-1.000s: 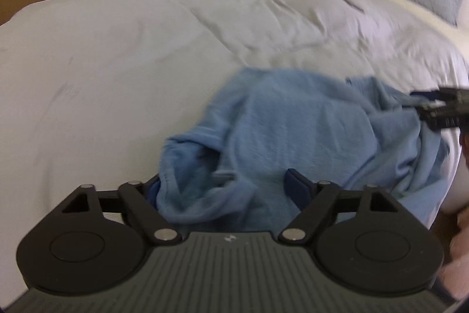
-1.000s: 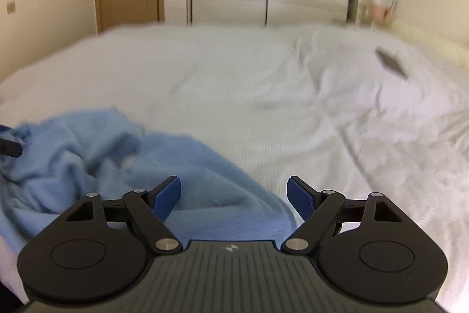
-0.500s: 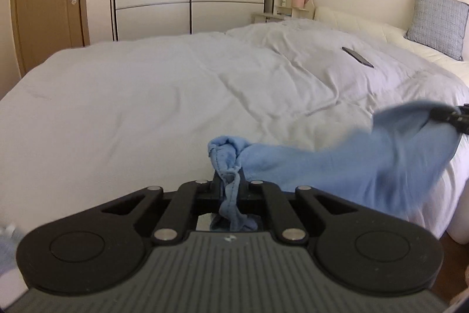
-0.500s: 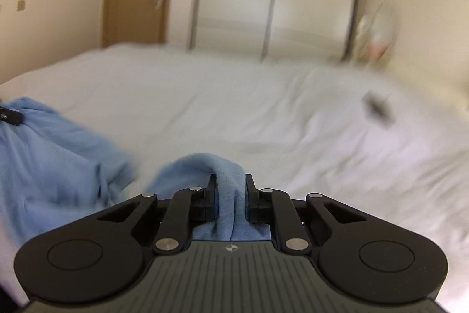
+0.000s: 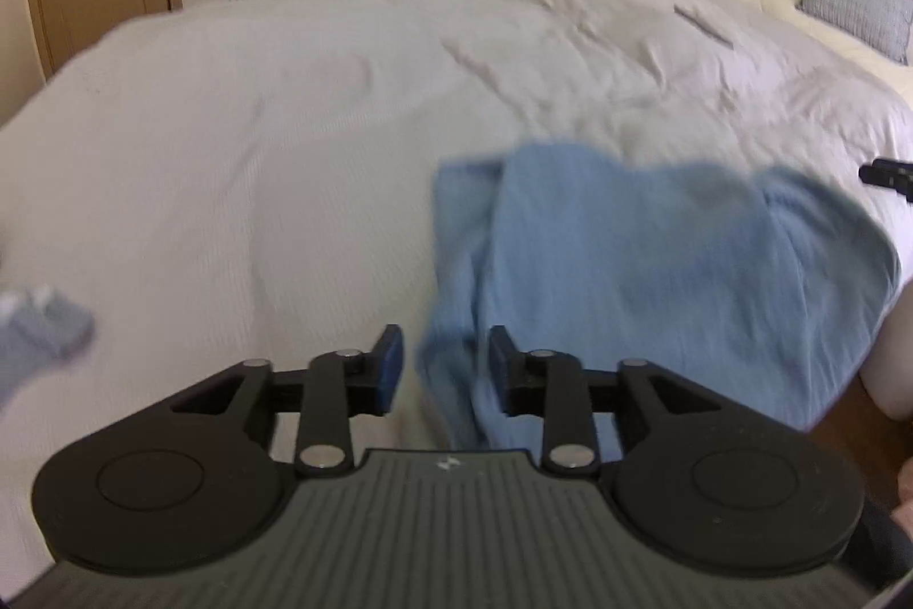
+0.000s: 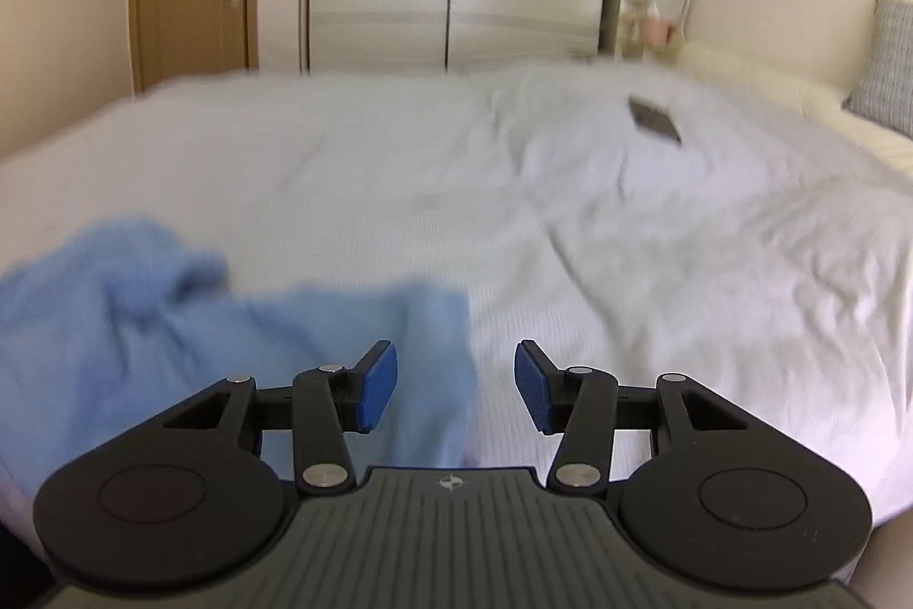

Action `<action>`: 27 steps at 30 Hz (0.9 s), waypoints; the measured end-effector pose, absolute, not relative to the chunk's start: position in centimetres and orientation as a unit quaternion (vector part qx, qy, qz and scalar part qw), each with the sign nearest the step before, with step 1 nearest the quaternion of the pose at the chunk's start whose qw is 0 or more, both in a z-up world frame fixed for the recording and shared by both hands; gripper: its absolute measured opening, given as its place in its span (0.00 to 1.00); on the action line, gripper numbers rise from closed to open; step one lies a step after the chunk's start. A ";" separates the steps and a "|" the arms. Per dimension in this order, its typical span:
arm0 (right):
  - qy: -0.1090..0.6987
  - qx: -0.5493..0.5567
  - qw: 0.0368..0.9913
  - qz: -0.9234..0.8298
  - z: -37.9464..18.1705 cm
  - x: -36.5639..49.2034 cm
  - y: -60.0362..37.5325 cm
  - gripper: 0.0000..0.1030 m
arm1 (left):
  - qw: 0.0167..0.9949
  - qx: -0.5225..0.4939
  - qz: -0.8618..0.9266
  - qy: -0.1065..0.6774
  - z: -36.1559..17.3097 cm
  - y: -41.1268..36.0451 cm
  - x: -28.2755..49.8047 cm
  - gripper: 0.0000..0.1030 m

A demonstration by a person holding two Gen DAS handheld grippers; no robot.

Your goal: Fold clothes

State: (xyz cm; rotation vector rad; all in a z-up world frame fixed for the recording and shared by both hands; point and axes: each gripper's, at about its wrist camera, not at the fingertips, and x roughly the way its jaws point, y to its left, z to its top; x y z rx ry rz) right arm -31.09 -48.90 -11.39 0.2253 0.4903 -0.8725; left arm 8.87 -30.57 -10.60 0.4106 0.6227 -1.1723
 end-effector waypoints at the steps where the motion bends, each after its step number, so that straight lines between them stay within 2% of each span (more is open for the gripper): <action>1: 0.228 0.109 0.878 -0.406 -10.9 -30.4 -49.1 0.53 | 0.767 0.186 -0.547 0.280 -10.2 -31.3 8.9 0.42; 3: 0.227 0.113 0.893 -0.373 -10.4 -28.5 -49.3 0.58 | 0.759 0.186 -0.563 0.270 -9.9 -33.6 8.9 0.58; 4: 0.233 0.116 0.899 -0.352 -10.5 -27.5 -49.3 0.65 | 0.752 0.188 -0.571 0.270 -10.0 -35.0 8.9 0.74; 5: 0.244 0.113 0.905 -0.331 -10.7 -26.3 -49.3 0.70 | 0.745 0.192 -0.577 0.274 -10.4 -36.3 9.0 0.80; 7: 0.275 0.084 0.907 -0.308 -11.7 -24.2 -49.2 0.73 | 0.730 0.202 -0.589 0.283 -11.2 -38.6 9.0 0.79; 9: 0.305 0.044 0.900 -0.309 -12.8 -22.5 -49.3 0.73 | 0.710 0.216 -0.605 0.289 -12.2 -40.5 8.8 0.70; 10: 0.317 0.030 0.894 -0.317 -13.2 -22.1 -49.7 0.73 | 0.698 0.228 -0.612 0.294 -12.7 -41.1 8.5 0.53; 11: 0.325 0.022 0.888 -0.324 -13.6 -22.0 -50.1 0.74 | 0.688 0.241 -0.617 0.296 -13.2 -41.5 8.3 0.25; 12: 0.332 0.021 0.884 -0.329 -13.9 -22.1 -50.8 0.75 | 0.682 0.256 -0.619 0.293 -13.5 -41.9 7.9 0.13; 15: 0.354 0.042 0.872 -0.335 -14.9 -22.4 -52.8 0.74 | 0.684 0.266 -0.620 0.277 -13.5 -41.8 7.4 0.06; 16: 0.360 0.054 0.869 -0.335 -15.3 -22.5 -53.4 0.61 | 0.686 0.260 -0.621 0.276 -13.3 -41.6 7.6 0.05; 17: 0.359 0.069 0.870 -0.331 -15.4 -22.8 -53.8 0.34 | 0.689 0.251 -0.621 0.277 -13.1 -41.6 8.0 0.05; 18: 0.354 0.086 0.872 -0.326 -15.4 -23.4 -54.1 0.16 | 0.692 0.243 -0.621 0.277 -12.8 -41.5 8.3 0.05; 19: 0.348 0.103 0.875 -0.321 -15.5 -23.9 -54.4 0.07 | 0.696 0.235 -0.621 0.275 -12.3 -41.6 8.8 0.05; 23: 0.297 0.096 0.891 -0.330 -12.8 -24.4 -54.1 0.06 | 0.724 0.203 -0.613 0.242 -8.5 -43.3 11.5 0.04; 27: 0.233 0.028 0.909 -0.345 -7.5 -22.6 -55.7 0.06 | 0.776 0.149 -0.590 0.164 -1.4 -44.0 14.0 0.04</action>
